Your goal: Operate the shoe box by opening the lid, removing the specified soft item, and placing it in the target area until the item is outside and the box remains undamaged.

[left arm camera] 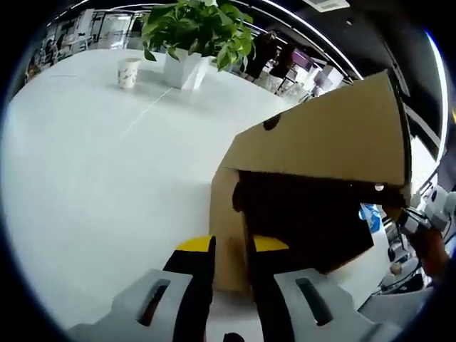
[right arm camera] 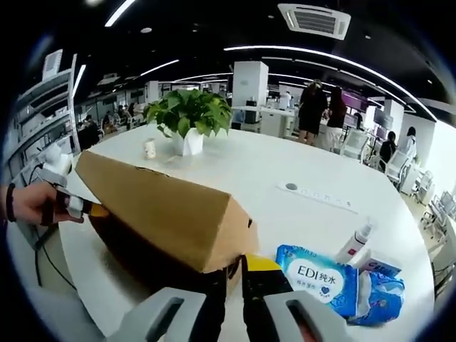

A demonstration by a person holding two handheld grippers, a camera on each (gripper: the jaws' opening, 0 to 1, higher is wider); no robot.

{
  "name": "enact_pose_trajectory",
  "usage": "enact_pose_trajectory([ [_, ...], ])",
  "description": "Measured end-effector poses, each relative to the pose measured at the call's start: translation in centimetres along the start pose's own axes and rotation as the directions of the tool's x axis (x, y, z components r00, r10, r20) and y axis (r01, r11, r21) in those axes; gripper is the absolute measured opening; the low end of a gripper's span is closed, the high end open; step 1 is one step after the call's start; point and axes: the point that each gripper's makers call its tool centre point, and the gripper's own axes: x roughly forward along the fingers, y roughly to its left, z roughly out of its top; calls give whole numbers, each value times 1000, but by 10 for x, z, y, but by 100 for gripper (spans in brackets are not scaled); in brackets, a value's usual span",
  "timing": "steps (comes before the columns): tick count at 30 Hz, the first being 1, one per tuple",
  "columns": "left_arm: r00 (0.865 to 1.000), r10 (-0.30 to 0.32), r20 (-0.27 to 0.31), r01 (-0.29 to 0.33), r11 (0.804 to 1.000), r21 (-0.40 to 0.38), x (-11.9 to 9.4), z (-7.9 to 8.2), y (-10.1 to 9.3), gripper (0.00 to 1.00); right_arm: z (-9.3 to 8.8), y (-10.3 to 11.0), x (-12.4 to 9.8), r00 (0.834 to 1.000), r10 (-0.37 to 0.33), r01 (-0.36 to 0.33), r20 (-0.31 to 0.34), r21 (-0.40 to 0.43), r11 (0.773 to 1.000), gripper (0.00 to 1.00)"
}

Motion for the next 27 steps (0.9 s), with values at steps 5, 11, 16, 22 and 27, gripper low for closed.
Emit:
enact_pose_trajectory([
  [5, 1000, -6, 23, 6, 1000, 15, -10, 4, -3, 16, -4, 2, -6, 1000, -2, 2, 8, 1, 1000, 3],
  [11, 999, -32, 38, 31, 998, 47, -19, 5, -7, 15, -11, 6, -8, 1000, 8, -8, -4, 10, 1000, 1],
  [16, 997, -54, 49, 51, 996, 68, -29, 7, -10, 14, -19, 8, -10, 1000, 14, -14, -19, 23, 1000, 1],
  [22, 996, -74, 56, 68, 993, 101, -37, 8, -13, 14, -29, 10, -10, 999, 22, -20, -39, 47, 999, 0],
  [27, 995, -86, 52, 78, 987, 138, -40, 8, -12, 14, -34, 11, -11, 999, 23, -20, -49, 60, 998, 0],
])
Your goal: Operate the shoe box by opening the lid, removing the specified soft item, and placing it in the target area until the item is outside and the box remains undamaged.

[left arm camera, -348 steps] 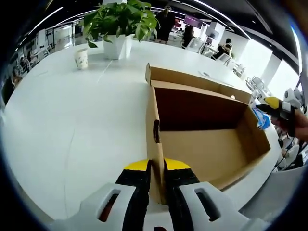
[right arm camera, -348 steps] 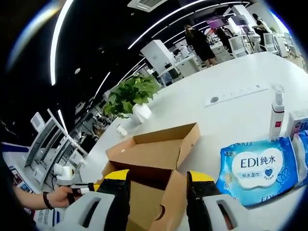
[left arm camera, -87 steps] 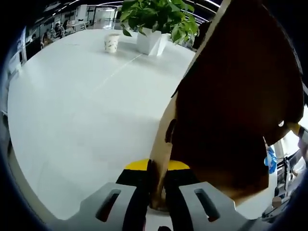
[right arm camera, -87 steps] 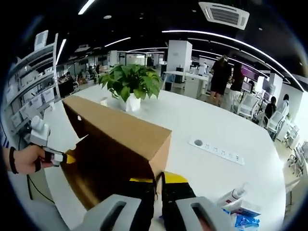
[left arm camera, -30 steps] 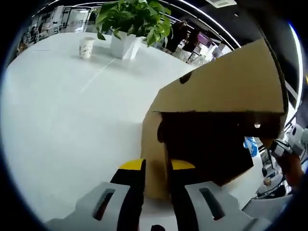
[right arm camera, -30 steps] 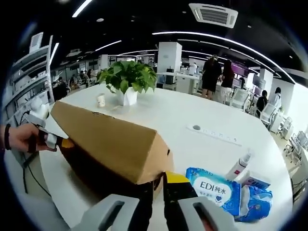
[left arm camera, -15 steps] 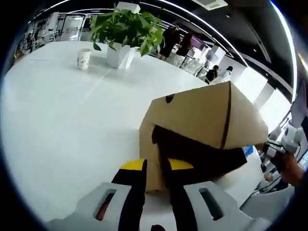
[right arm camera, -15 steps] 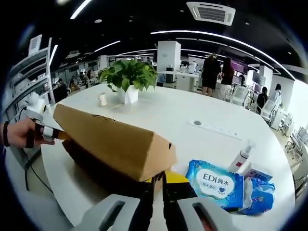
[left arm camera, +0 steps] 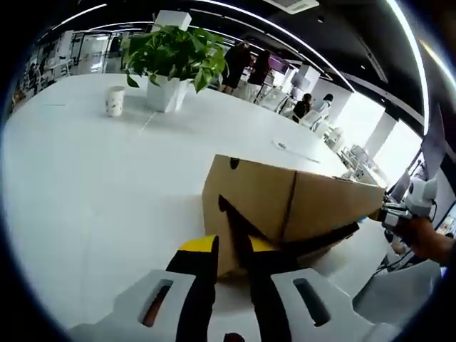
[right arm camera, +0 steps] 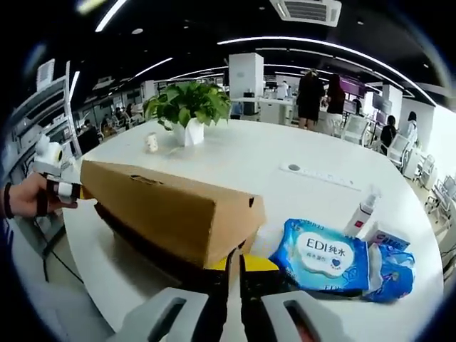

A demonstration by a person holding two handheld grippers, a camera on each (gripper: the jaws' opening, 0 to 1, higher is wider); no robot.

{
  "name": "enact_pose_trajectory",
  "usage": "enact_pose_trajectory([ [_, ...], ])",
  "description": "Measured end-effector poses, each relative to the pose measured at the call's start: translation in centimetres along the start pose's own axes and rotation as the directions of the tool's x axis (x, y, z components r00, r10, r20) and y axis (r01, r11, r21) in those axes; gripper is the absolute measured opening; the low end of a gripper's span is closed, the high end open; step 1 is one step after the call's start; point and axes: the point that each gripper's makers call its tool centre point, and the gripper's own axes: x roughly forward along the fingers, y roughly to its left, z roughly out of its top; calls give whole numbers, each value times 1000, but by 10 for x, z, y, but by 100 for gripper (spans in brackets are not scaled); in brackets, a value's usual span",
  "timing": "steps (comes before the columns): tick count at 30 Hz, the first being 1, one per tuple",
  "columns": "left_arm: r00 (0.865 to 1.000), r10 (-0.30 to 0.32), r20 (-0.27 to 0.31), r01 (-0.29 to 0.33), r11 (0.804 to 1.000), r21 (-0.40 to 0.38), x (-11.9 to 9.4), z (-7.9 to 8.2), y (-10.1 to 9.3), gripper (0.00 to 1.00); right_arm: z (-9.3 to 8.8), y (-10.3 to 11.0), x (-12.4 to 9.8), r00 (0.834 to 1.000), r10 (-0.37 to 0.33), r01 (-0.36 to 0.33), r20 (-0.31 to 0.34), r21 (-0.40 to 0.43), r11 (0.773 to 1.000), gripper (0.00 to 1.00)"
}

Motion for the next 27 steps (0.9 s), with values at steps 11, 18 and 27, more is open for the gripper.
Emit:
enact_pose_trajectory([
  [11, 1000, -24, 1, 24, 999, 36, -8, -5, -5, 13, -10, 2, 0, 1000, 1, -1, -19, 17, 1000, 0],
  [18, 1000, -27, -2, 27, 999, 43, -13, -11, -7, 13, -17, 2, 3, 1000, 11, -11, -27, 25, 1000, 0],
  [27, 1000, -25, -11, 26, 999, 43, -16, -19, -7, 13, -29, 1, 6, 999, 9, -7, -45, 43, 999, 0],
])
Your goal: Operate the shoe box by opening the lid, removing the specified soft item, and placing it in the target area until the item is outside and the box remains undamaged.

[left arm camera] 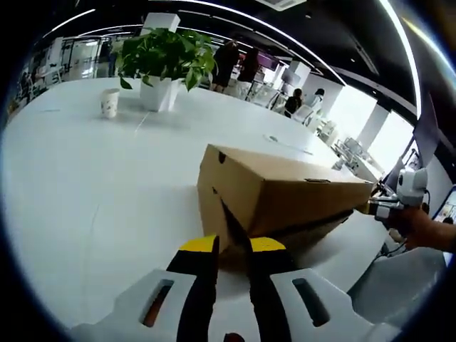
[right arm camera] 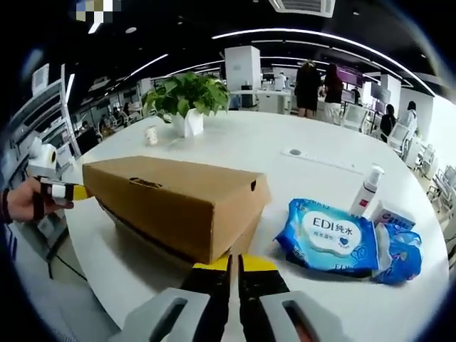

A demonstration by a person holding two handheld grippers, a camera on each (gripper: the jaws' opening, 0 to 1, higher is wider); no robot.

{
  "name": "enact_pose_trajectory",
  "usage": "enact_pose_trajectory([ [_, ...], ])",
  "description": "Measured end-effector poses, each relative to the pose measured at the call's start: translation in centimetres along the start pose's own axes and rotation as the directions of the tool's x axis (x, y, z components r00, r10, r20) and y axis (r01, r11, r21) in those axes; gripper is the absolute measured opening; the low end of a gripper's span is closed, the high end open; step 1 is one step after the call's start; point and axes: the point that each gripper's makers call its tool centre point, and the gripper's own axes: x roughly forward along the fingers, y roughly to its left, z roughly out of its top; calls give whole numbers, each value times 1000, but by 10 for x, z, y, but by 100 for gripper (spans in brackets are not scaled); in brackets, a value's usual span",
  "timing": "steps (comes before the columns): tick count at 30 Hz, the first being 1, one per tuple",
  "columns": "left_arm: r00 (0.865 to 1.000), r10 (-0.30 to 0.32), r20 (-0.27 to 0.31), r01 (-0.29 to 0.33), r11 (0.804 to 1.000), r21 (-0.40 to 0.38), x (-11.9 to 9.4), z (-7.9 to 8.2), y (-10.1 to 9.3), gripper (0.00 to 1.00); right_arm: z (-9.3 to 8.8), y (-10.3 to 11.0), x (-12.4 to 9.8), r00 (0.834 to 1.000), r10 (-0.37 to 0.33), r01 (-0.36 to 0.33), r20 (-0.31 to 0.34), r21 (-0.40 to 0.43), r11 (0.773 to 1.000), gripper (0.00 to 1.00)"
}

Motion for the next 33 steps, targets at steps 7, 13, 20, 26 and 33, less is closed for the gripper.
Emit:
enact_pose_trajectory([
  [7, 1000, 4, 2, -4, 1000, -1, -2, -3, 0, 13, -9, 1, 0, 1000, 0, 1, -19, 7, 1000, 0],
  [13, 1000, 7, 4, -7, 1000, 5, -6, -4, 0, 13, -15, 1, 2, 999, 2, -1, -32, 14, 1000, 0],
  [20, 1000, 3, 7, -3, 1000, 10, -9, -7, -3, 13, -21, 1, 4, 999, 0, 1, -42, 20, 1000, 0],
  [26, 1000, -13, 15, 13, 1000, 2, -10, -8, -9, 13, -26, 1, 5, 998, 3, -2, -57, 22, 1000, 0],
  [33, 1000, -15, 10, 15, 1000, 0, -9, -12, -12, 13, -33, 3, 6, 997, 11, -8, -71, 37, 999, 0],
])
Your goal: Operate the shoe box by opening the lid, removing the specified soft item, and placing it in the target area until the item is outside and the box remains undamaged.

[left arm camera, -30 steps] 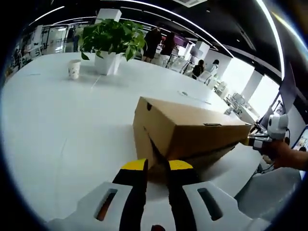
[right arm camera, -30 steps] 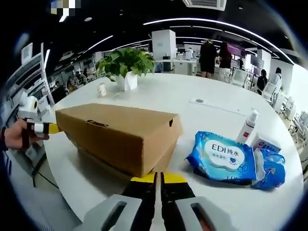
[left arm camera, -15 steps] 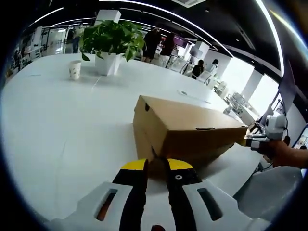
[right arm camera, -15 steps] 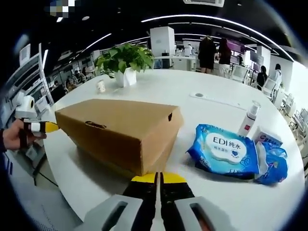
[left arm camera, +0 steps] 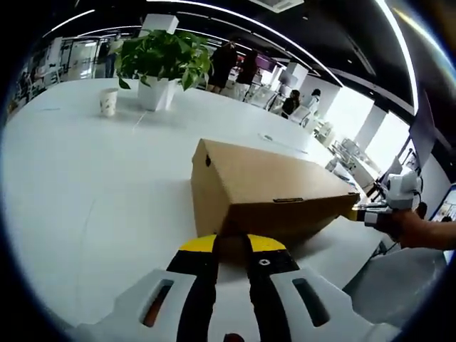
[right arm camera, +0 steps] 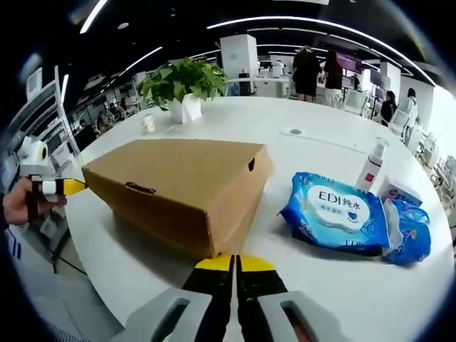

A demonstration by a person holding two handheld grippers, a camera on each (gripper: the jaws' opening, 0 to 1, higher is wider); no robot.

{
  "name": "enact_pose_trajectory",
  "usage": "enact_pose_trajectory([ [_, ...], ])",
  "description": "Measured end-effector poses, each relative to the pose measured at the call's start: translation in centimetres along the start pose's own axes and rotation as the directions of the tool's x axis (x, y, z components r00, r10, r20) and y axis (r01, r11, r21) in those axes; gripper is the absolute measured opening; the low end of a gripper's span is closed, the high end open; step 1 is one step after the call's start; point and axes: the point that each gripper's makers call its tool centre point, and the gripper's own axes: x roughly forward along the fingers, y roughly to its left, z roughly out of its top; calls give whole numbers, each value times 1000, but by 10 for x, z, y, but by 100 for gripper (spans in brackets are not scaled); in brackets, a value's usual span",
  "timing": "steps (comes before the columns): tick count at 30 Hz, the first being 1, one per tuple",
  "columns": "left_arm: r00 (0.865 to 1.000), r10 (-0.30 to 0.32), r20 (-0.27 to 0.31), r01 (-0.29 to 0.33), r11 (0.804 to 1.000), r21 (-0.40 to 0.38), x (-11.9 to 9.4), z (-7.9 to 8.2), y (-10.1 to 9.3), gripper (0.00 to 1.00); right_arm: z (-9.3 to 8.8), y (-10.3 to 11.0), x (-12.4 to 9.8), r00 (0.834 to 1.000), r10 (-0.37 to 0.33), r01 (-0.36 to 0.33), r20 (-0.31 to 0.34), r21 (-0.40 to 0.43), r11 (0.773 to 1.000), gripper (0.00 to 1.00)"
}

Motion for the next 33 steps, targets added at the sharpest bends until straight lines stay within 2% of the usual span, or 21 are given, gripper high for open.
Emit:
enact_pose_trajectory([
  [13, 1000, 8, -1, -8, 1000, -7, -3, -3, 4, 13, -12, -1, 4, 1000, 12, -12, -20, 31, 999, 0],
  [21, 1000, 7, 10, -7, 1000, -28, -5, -1, 6, 13, -15, -8, -3, 999, 19, -18, -28, 35, 999, 0],
  [26, 1000, 3, 18, -2, 999, -40, -7, 1, 9, 14, -14, -18, -13, 1000, 23, -21, -14, 103, 995, 6],
  [33, 999, -8, 44, 11, 998, -64, -14, 9, 8, 20, 1, -31, -31, 997, 26, -41, 66, 238, 970, 18],
])
